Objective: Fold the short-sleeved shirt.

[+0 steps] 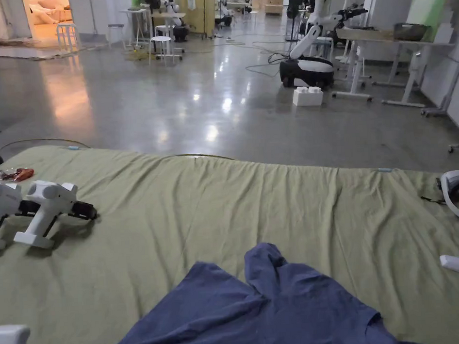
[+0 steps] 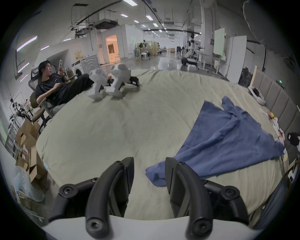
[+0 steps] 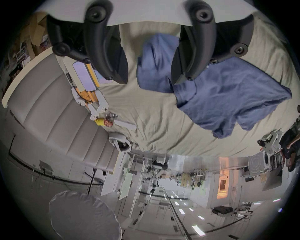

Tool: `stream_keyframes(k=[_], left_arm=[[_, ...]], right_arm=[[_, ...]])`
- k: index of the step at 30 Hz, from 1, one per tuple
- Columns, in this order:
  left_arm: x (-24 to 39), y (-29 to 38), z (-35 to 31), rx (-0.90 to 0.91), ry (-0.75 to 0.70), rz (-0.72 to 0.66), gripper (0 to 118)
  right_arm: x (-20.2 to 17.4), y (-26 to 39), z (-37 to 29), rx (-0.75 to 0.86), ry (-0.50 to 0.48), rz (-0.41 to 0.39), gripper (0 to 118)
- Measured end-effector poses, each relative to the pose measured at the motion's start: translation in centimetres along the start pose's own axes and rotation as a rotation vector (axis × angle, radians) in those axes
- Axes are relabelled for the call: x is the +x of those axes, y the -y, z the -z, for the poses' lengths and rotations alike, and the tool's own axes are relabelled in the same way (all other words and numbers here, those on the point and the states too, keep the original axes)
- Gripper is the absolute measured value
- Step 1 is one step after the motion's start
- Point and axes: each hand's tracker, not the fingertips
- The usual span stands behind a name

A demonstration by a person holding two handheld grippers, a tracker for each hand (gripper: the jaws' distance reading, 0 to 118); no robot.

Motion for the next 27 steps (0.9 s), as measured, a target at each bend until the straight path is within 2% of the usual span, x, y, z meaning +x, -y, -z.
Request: stream_keyframes(k=[3,5,8,12,14,17,19,21,23,27], left_arm=[[-0.1,-1.0,-0.4,0.047,0.028,-0.053,49],[0.8,-1.7,-0.3,0.09,0.081,-0.077,49],[3.2,-3.1,-0.7,0.172,0.122,-0.047,49],[7.9,-4.6,-1.4,0.289,0.113,0.037,49],[10.1,-5.1,-1.9,0.345,0.122,0.053,45],[12.1,-5.9,-1.2,0.398,0.113,0.044,32],[13.0,-6.4,-1.1,0.429,0.13,0.032,27],[14.0,-6.5,-0.9,0.452,0.15,0.041,14],[14.6,-6.5,-1.1,0.483,0.149,0.055,4],[15.5,-6.0,-2.6,0.552,0.157,0.063,1]], right_arm=[[-1.4,-1.7,-1.4,0.067,-0.013,0.008,63],[-2.5,-3.0,-1.9,0.107,-0.058,0.038,63],[-4.7,-4.7,-2.3,0.163,-0.098,0.074,63],[-7.9,-6.7,-2.8,0.247,-0.099,0.111,63],[-9.4,-7.7,-3.0,0.293,-0.111,0.121,63],[-11.3,-9.1,-3.4,0.339,-0.126,0.128,60],[-12.1,-9.8,-3.7,0.38,-0.146,0.151,48],[-12.9,-10.5,-4.1,0.391,-0.151,0.153,24],[-13.3,-11.1,-4.3,0.42,-0.157,0.165,19],[-13.5,-11.6,-5.0,0.477,-0.161,0.173,13]])
